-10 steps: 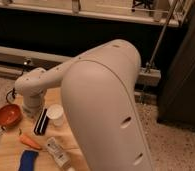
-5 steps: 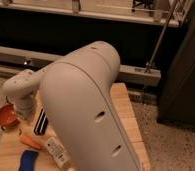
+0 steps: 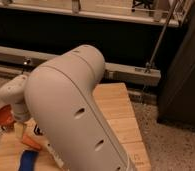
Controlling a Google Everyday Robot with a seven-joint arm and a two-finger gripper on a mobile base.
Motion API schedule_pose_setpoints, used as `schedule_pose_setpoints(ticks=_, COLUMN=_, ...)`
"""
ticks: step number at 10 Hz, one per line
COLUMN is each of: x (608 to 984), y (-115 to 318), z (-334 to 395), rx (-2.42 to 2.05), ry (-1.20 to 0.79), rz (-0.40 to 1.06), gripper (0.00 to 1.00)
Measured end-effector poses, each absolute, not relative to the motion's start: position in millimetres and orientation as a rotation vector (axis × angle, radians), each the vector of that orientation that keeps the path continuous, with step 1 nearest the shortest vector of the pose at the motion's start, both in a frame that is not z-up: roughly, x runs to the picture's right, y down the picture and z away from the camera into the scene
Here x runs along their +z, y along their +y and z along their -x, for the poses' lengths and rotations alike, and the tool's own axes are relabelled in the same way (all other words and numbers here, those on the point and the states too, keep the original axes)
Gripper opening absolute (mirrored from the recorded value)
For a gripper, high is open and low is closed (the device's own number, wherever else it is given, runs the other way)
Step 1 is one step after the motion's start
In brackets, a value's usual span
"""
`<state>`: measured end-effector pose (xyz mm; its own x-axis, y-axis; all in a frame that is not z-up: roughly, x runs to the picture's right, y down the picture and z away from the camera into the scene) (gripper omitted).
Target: Place the pepper on the white sponge
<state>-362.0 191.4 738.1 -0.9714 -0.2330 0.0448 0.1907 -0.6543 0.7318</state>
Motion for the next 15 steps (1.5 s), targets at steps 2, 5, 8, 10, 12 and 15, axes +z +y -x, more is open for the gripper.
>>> schedule_pose_setpoints(ticks=2, x=737, y=210, z=375, rx=-2.745, ry=-1.146, rz=-0.041, gripper=0.80)
schedule_pose_setpoints(ticks=5, x=736, y=236, z=394, rx=-2.821, ry=-1.139, rz=0.005, gripper=0.80)
schedule_pose_setpoints(ticks=8, x=749, y=248, z=400, rx=-2.825, ry=-1.126, rz=0.074, gripper=0.62)
schedule_pose_setpoints(ticks=10, x=763, y=247, z=398, rx=-2.810, ry=-1.097, rz=0.129, gripper=0.43)
schedule_pose_setpoints(ticks=12, x=770, y=247, z=398, rx=-2.799, ry=-1.080, rz=0.159, gripper=0.42)
schedule_pose_setpoints(ticks=15, x=775, y=252, z=401, rx=-2.798, ry=-1.085, rz=0.179, gripper=0.54)
